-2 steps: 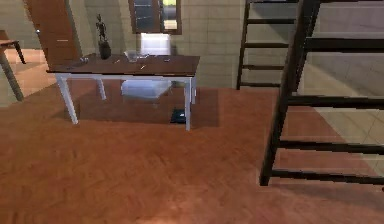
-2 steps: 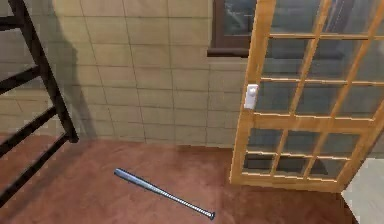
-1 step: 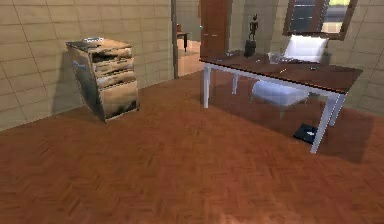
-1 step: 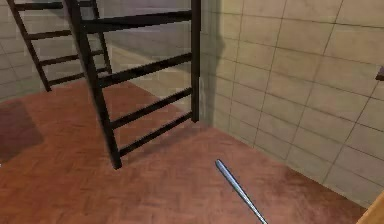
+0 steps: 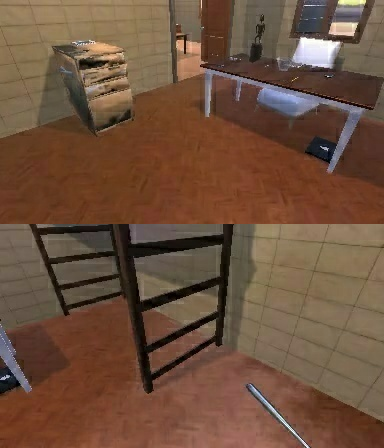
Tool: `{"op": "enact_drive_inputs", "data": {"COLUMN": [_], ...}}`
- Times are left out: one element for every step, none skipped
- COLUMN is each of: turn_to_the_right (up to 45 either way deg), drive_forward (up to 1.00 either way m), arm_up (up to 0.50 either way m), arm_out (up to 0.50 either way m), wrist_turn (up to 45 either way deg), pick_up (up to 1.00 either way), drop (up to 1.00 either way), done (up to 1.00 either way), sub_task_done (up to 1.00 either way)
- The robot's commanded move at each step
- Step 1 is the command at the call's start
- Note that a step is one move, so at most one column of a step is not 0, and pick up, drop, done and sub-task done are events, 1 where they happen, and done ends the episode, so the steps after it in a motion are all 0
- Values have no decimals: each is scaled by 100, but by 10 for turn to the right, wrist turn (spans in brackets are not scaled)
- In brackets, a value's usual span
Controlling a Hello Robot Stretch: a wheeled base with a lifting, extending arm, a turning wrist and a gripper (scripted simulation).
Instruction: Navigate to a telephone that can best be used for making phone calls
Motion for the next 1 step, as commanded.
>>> {"op": "enact_drive_inputs", "data": {"turn_to_the_right": [-330], "drive_forward": [0], "arm_up": [0], "arm_out": [0], "wrist_turn": [0], "pick_up": [0], "drop": [0], "done": [0], "sub_task_done": [0]}}
